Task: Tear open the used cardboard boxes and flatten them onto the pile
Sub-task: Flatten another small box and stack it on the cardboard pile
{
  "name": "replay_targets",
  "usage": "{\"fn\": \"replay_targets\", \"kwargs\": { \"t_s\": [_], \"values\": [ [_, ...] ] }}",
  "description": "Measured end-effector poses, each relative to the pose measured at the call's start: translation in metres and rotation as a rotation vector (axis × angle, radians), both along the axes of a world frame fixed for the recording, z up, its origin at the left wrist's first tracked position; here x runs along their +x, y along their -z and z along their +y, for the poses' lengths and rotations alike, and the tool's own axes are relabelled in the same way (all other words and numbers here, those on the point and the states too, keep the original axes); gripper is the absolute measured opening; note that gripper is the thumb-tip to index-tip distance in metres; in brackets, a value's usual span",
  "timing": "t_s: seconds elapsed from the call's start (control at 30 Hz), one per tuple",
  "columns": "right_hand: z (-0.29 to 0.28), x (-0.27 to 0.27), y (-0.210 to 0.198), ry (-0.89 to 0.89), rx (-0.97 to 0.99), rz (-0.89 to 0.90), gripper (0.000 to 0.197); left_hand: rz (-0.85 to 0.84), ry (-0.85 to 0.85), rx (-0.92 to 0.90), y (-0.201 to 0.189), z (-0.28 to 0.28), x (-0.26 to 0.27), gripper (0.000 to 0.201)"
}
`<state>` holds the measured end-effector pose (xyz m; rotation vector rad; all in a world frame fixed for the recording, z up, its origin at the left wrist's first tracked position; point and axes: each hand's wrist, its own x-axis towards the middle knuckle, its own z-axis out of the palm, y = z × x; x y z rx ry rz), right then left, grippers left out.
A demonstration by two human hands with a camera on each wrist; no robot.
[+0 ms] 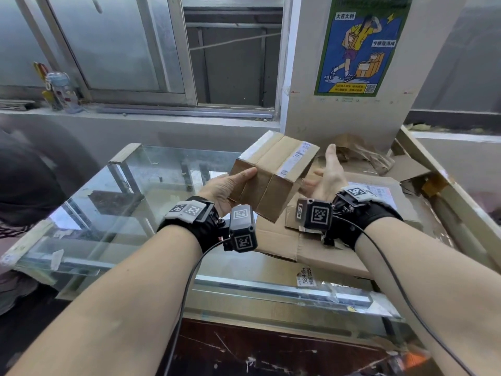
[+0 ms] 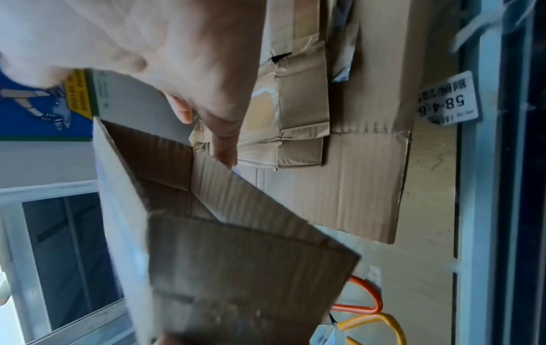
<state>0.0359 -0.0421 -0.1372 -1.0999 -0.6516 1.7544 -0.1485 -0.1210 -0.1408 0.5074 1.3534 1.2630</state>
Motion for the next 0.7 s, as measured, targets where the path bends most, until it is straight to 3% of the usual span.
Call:
{"fn": "replay_targets", "kwargs": {
  "t_s": [0.03, 0.13, 0.2, 0.27, 0.4, 0.53, 0.63, 0.7],
  "values": [
    [-0.002, 0.0, -0.001, -0.034, -0.037, -0.027, 0.052, -0.01, -0.028, -0.001, 0.002, 0.002, 0.001, 0.043],
    [-0.006, -0.003, 0.006, -0.144, -0.053, -0.154, 0.035, -0.053, -0.065, -0.025, 0.006, 0.003, 0.006, 0.072],
    [-0.006, -0.004, 0.013, -0.148, -0.043, -0.214, 0.026, -0.039, -0.061, -0.044, 0.007, 0.005, 0.01, 0.078],
    [-0.005, -0.001, 0.019, -0.112, -0.03, -0.222, 0.015, 0.003, -0.026, -0.077, 0.01, 0.007, 0.014, 0.072],
    [-0.004, 0.015, 0.024, -0.048, 0.05, -0.291, 0.015, 0.161, 0.18, -0.191, 0.015, 0.016, 0.023, 0.02],
    [-0.005, 0.04, 0.025, -0.05, 0.098, -0.379, 0.021, 0.353, 0.352, -0.214, 0.018, 0.03, 0.042, 0.023],
    [-0.004, 0.061, 0.023, -0.009, 0.127, -0.43, 0.015, 0.325, 0.403, -0.215, 0.02, 0.039, 0.065, 0.024],
    [0.001, 0.076, 0.023, 0.038, 0.14, -0.508, 0.023, 0.286, 0.402, -0.199, 0.023, 0.048, 0.086, 0.025]
  ]
}}
